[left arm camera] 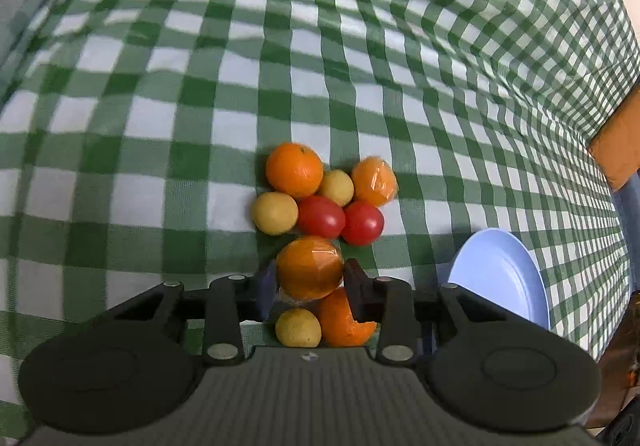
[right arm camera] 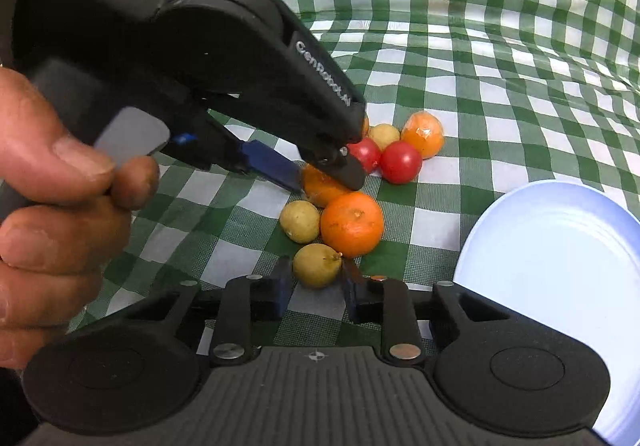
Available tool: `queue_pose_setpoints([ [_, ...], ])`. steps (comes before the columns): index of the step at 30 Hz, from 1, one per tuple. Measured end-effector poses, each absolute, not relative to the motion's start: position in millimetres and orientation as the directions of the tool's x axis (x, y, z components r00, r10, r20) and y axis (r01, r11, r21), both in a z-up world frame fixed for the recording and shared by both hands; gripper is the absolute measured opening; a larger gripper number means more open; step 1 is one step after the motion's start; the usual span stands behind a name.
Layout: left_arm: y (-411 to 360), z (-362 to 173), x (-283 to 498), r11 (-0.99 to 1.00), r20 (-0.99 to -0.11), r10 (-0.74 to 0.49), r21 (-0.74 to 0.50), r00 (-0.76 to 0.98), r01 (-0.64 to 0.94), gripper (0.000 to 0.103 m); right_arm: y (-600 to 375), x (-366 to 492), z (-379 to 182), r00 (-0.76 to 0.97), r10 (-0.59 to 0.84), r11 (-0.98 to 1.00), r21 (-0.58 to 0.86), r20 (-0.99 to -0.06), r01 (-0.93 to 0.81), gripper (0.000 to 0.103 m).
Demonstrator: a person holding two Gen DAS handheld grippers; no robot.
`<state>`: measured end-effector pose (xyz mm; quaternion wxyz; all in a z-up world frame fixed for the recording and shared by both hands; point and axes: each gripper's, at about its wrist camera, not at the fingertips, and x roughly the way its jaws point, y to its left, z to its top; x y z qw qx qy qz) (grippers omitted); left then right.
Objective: Organize fruits
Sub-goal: 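Grasp the plastic-wrapped orange with the left tool while the right tool approaches the small yellow fruit, then grasp the small yellow fruit with the right tool while the left tool lifts the wrapped orange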
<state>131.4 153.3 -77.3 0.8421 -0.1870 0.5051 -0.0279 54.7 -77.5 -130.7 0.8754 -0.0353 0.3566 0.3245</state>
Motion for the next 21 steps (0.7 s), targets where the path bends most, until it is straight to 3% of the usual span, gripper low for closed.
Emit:
queue_pose_setpoints([
  [4, 168, -57, 117, 0.922, -0.806, -0.219, -0.356, 0.55, -0.154, 0.04, -85, 47, -124, 0.543, 0.565, 0.776, 0.176, -0.621, -0.606, 0.028],
  [11, 182, -71, 109, 0.958, -0.892, -0.106, -0.21, 0.44, -0.195, 0.041, -81, 29, -123, 0.516, 0.543, 0.754, 0.115, -0.663, -0.647, 0.028],
  [21, 180, -52, 106, 0.97, -0.879, -0.078, -0.176, 0.47, -0.167, 0.039, -78, 36, -121, 0.538, 0.53, 0.769, 0.105, -0.655, -0.63, 0.028],
])
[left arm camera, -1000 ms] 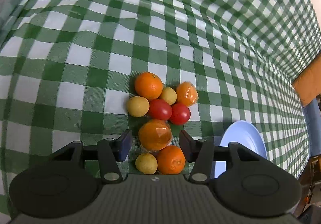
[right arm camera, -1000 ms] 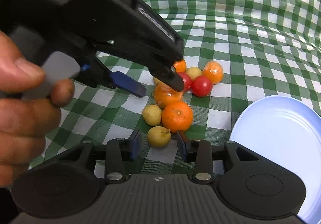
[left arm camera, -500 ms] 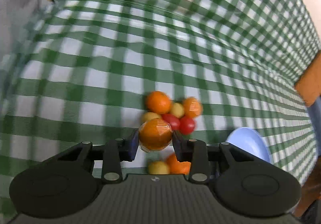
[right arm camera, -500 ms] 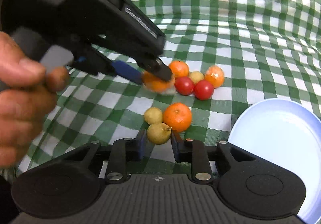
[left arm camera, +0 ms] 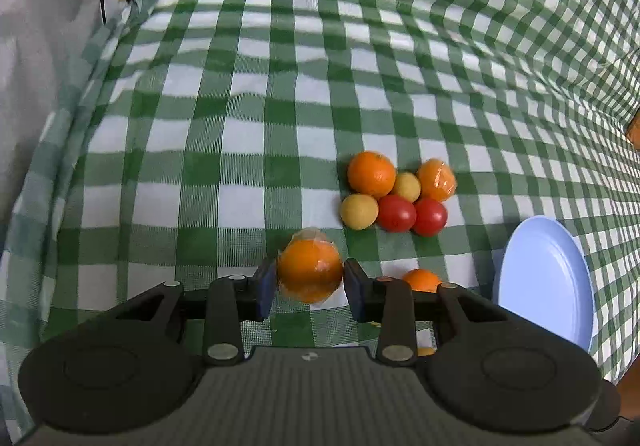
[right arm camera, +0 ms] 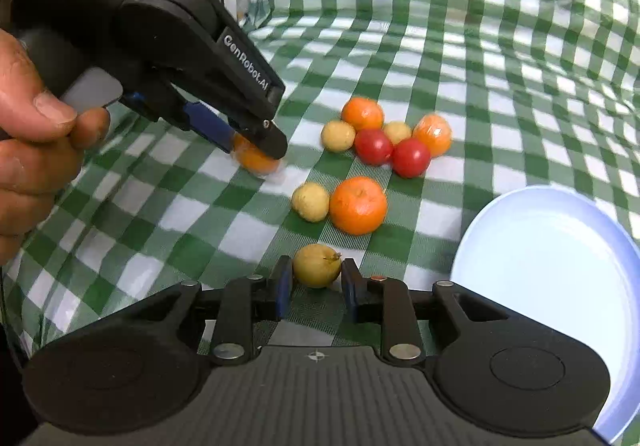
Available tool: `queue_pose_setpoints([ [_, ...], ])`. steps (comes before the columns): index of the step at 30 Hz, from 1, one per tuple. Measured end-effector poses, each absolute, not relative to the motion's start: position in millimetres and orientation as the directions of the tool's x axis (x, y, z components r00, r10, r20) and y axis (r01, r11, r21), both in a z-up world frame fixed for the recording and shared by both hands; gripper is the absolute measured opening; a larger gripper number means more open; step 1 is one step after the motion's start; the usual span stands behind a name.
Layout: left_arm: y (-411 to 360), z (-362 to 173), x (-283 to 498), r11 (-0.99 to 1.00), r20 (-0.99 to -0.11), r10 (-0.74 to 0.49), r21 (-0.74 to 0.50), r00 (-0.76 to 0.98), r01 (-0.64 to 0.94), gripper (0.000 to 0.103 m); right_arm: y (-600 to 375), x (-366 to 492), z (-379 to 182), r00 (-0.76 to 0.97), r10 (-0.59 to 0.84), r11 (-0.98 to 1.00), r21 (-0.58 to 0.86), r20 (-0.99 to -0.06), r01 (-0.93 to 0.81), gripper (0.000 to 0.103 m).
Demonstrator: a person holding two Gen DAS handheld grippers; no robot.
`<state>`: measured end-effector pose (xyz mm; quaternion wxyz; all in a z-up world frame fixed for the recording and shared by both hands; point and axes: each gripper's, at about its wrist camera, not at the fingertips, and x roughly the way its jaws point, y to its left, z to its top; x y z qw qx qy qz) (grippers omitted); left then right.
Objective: Organize fruits
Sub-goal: 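Grasp the small yellow fruit with the right tool while the left tool lifts the wrapped orange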
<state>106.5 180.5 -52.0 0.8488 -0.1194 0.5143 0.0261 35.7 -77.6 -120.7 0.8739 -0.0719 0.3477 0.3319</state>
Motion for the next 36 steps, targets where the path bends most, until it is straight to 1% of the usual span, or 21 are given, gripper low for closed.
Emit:
queue_pose_setpoints([
  [1, 179, -49, 106, 0.972, -0.878, -0.076, -0.171, 0.472, -0.163, 0.033, -80, 35, -117, 0.545, 0.533, 0.772, 0.107, -0.647, -0.627, 0.028],
  [2, 177, -46, 104, 0.974, -0.878, -0.073, -0.166, 0.473, -0.157, 0.021, -82, 37, -114, 0.552, 0.534, 0.775, 0.108, -0.641, -0.623, 0.028],
  [7, 166, -37, 100, 0.98, -0.873, -0.066, -0.148, 0.484, -0.134, 0.02, -99, 32, -91, 0.599, 0.537, 0.792, 0.111, -0.594, -0.6, 0.028],
  [9, 166, -37, 100, 0.979, -0.879, -0.07, -0.152, 0.472, -0.139, 0.02, -108, 34, -80, 0.61, 0.53, 0.801, 0.111, -0.589, -0.589, 0.028],
  [10, 167, -38, 101, 0.977, -0.882, -0.068, -0.152, 0.467, -0.147, 0.023, -114, 35, -72, 0.617, 0.524, 0.808, 0.112, -0.587, -0.579, 0.028],
  [12, 176, -37, 100, 0.969, -0.884, -0.07, -0.17, 0.462, -0.179, 0.033, -129, 37, -57, 0.632, 0.523, 0.816, 0.123, -0.572, -0.565, 0.028],
  [14, 183, -35, 100, 0.956, -0.884, -0.089, -0.204, 0.46, -0.209, 0.05, -146, 41, -42, 0.654, 0.523, 0.821, 0.117, -0.546, -0.559, 0.028],
  [16, 185, -36, 101, 0.947, -0.885, -0.116, -0.235, 0.452, -0.217, 0.056, -162, 45, -32, 0.686, 0.506, 0.835, 0.098, -0.523, -0.541, 0.028],
  [17, 184, -38, 102, 0.947, -0.888, -0.12, -0.237, 0.444, -0.217, 0.057, -170, 49, -31, 0.703, 0.494, 0.847, 0.1, -0.511, -0.522, 0.028],
  [20, 179, -46, 108, 0.948, -0.898, -0.114, -0.226, 0.425, -0.224, 0.057, -191, 59, -43, 0.722, 0.476, 0.873, 0.174, -0.502, -0.455, 0.028],
  [23, 175, -51, 116, 0.94, -0.894, -0.137, -0.254, 0.426, -0.23, 0.058, -200, 66, -58, 0.707, 0.451, 0.891, 0.223, -0.546, -0.396, 0.028],
  [24, 171, -54, 120, 0.942, -0.898, -0.134, -0.247, 0.42, -0.227, 0.058, -202, 68, -57, 0.709, 0.455, 0.89, 0.234, -0.539, -0.392, 0.028],
  [26, 162, -61, 127, 0.953, -0.91, -0.106, -0.208, 0.401, -0.22, 0.058, -197, 65, -58, 0.721, 0.452, 0.891, 0.224, -0.525, -0.394, 0.028],
  [29, 149, -71, 135, 0.971, -0.926, -0.047, -0.131, 0.376, -0.201, 0.058, -197, 66, -63, 0.721, 0.443, 0.894, 0.203, -0.533, -0.399, 0.028],
  [30, 145, -73, 137, 0.975, -0.926, -0.034, -0.113, 0.375, -0.192, 0.057, -199, 67, -64, 0.719, 0.444, 0.893, 0.202, -0.535, -0.402, 0.028],
  [31, 141, -75, 138, 0.978, -0.926, -0.026, -0.101, 0.376, -0.181, 0.051, -200, 67, -66, 0.717, 0.443, 0.893, 0.196, -0.538, -0.405, 0.028],
  [32, 138, -77, 140, 0.982, -0.927, -0.014, -0.084, 0.374, -0.17, 0.041, -201, 68, -67, 0.715, 0.44, 0.894, 0.19, -0.543, -0.406, 0.028],
  [36, 128, -74, 139, 0.991, -0.92, 0.032, -0.022, 0.391, -0.132, 0.041, -207, 70, -68, 0.722, 0.428, 0.901, 0.187, -0.544, -0.393, 0.028],
])
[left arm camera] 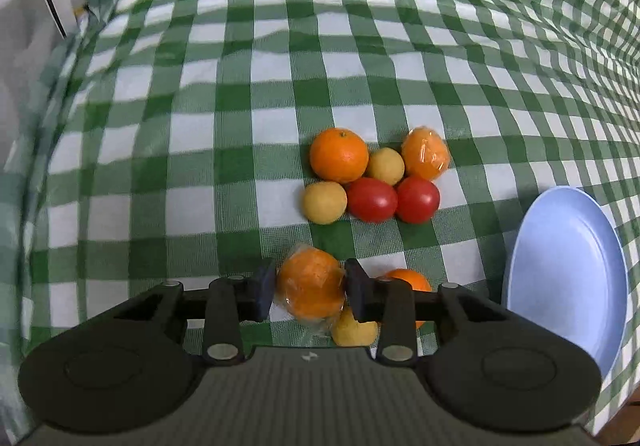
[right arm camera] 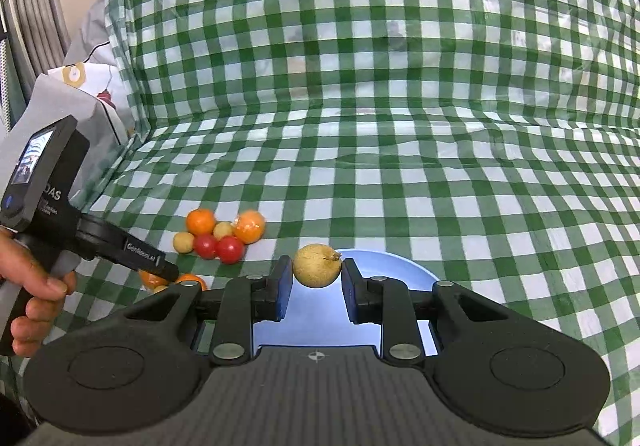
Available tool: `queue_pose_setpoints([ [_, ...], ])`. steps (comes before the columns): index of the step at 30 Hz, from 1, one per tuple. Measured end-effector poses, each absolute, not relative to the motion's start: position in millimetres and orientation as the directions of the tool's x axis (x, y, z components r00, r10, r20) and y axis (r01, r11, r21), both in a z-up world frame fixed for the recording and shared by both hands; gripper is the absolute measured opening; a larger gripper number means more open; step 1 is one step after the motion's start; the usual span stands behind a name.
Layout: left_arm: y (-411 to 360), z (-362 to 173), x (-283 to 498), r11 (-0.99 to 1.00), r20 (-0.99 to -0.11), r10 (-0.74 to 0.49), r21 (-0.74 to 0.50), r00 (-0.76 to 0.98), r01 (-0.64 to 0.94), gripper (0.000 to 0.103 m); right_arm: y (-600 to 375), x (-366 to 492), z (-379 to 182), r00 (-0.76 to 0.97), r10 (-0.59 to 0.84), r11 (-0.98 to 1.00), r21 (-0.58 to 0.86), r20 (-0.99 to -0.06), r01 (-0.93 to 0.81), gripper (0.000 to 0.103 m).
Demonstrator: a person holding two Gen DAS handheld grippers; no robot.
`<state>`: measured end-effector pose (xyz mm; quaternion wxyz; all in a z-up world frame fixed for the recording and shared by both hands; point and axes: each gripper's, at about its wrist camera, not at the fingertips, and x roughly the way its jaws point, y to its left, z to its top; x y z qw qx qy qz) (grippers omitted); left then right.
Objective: Organize fruits
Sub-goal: 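Grasp the small yellow fruit with the right tool while the left tool lifts the wrapped orange, then carry the wrapped orange and yellow fruit over the blue plate with both tools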
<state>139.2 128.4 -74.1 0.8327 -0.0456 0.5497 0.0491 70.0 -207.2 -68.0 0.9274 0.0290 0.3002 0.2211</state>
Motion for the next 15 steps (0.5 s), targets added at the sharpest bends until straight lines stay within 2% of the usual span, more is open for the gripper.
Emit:
queue_pose_setpoints([
  [3, 126, -50, 132, 0.989, -0.883, 0.064, -0.005, 0.464, -0.147, 0.041, -214, 72, -71, 0.723, 0.414, 0.907, 0.185, -0.552, -0.378, 0.028],
  [7, 115, -18, 116, 0.99, -0.823, -0.008, -0.085, 0.568, -0.11, 0.041, -217, 73, -74, 0.73, 0.382, 0.919, 0.154, -0.566, -0.362, 0.028],
  [15, 54, -24, 112, 0.997, -0.824, -0.084, -0.068, 0.56, 0.048, 0.041, -225, 79, -82, 0.728, 0.297, 0.951, 0.12, -0.618, -0.285, 0.028],
])
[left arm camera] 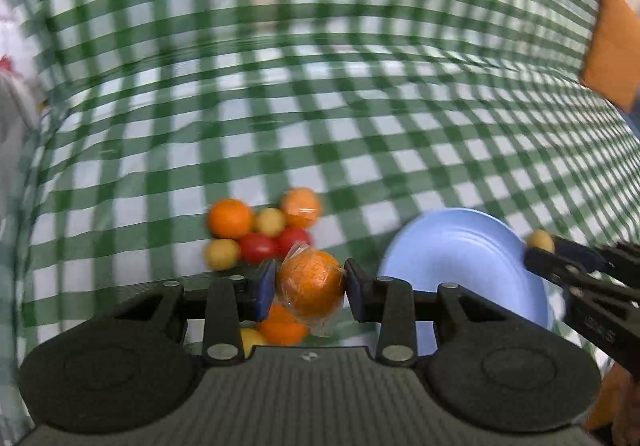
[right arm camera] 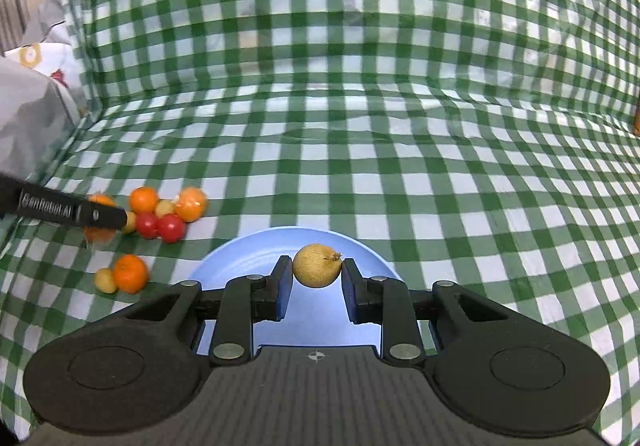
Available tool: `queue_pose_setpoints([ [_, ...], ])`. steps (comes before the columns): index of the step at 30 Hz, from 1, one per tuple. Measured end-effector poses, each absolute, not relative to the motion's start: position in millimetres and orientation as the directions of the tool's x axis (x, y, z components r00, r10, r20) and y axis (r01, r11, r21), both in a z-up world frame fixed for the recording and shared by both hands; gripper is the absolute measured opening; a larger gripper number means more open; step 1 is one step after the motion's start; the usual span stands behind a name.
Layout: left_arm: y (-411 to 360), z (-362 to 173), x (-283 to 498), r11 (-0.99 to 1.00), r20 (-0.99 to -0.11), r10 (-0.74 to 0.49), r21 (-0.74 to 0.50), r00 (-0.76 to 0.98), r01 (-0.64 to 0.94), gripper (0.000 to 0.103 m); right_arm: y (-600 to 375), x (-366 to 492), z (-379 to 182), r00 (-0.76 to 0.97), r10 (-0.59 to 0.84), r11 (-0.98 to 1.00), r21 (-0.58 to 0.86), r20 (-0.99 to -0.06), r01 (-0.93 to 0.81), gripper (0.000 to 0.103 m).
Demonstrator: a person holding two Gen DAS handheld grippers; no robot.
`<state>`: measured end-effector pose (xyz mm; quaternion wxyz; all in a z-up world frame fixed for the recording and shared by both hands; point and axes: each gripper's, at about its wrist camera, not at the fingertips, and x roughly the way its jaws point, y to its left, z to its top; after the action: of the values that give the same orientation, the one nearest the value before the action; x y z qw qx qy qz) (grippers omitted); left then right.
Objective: Organize fruits
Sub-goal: 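Carry the wrapped orange and yellow fruit over the blue plate with both tools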
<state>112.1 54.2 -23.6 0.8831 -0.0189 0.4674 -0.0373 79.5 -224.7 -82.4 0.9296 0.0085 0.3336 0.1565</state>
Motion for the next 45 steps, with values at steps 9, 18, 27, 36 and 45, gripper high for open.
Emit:
queue_pose_setpoints([
  [9, 8, -29, 109, 0.986, -0.821, -0.154, -0.089, 0.55, 0.143, 0.041, -230, 87, -93, 0.718, 0.249, 0.965, 0.101, -0.65, -0.244, 0.028],
  [18, -10, -36, 104, 0.978, -0.829, -0.17, -0.074, 0.533, 0.198, 0.041, -228, 91, -95, 0.718, 0.237, 0.969, 0.109, -0.654, -0.221, 0.028],
  [27, -17, -39, 101, 0.969, -0.834, -0.19, -0.075, 0.518, 0.235, 0.041, -227, 95, -94, 0.713, 0.235, 0.97, 0.111, -0.661, -0.217, 0.028],
  [36, -33, -43, 95, 0.955, -0.835, -0.198, -0.047, 0.513, 0.293, 0.041, -231, 95, -95, 0.711, 0.242, 0.968, 0.109, -0.66, -0.227, 0.028],
  [45, -34, -43, 95, 0.954, -0.836, -0.197, -0.043, 0.512, 0.296, 0.041, -233, 95, -96, 0.71, 0.245, 0.967, 0.11, -0.66, -0.231, 0.028],
])
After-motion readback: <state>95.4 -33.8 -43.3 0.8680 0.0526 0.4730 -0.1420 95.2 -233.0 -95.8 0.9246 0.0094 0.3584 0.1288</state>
